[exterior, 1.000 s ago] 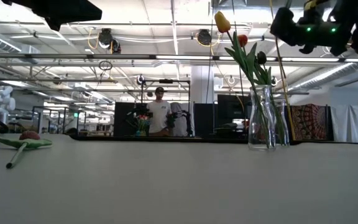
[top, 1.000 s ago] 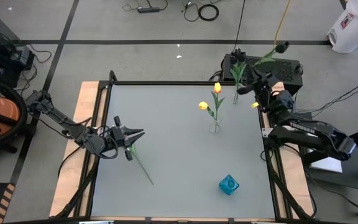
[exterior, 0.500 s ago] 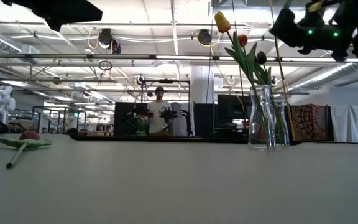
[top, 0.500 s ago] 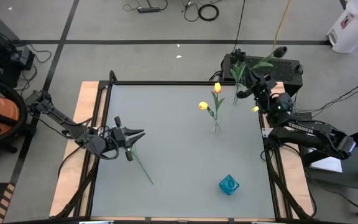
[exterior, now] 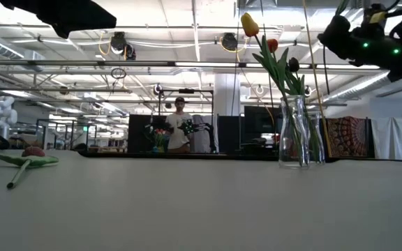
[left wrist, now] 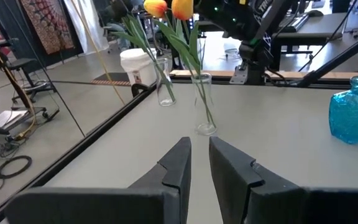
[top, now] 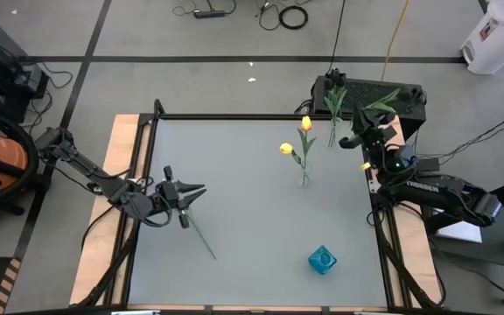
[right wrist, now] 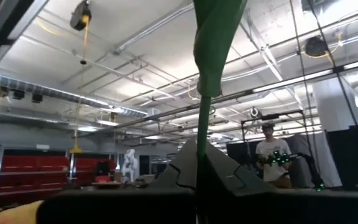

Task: Sort flowers into vase by color
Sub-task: Put the black tulip into the top transparent vase

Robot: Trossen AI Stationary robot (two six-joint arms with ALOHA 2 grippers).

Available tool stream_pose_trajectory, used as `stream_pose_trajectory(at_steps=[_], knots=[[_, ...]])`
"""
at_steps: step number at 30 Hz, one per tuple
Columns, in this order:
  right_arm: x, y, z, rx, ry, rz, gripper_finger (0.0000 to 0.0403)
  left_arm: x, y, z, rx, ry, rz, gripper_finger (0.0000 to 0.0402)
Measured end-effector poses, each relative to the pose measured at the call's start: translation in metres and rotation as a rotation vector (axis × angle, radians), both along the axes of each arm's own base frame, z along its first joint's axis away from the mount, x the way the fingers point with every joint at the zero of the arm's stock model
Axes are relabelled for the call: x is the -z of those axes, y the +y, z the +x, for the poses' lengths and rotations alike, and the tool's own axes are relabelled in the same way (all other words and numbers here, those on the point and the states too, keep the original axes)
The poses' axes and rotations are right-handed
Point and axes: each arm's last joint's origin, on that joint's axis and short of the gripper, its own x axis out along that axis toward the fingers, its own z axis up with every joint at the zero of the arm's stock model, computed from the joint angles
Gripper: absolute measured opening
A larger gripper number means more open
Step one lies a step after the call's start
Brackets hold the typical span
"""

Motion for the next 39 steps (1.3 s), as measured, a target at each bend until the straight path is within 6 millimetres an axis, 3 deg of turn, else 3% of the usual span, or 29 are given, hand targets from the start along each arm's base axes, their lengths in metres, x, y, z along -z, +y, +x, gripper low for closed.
stream_pose_trajectory(at_steps=[6,19,30,39], knots=[[-0.008,-0.009,0.003,0.03,-0.009,0.003,0.0,0.0,0.0,0.0,-0.001,-0.001,0.0,0.0066],[0.002,-0.026,0.011,0.032,-0.055,0.069,0.0,0.0,0.0,0.0,-0.007,-0.001,0.002,0.0066],[-0.001,-0.038,0.022,0.036,-0.04,0.087,0.0,0.0,0.0,0.0,-0.007,-0.001,0.002,0.0066],[0.012,-0.046,0.029,0.065,0.009,0.151,0.0,0.0,0.0,0.0,-0.007,-0.001,0.001,0.0066]])
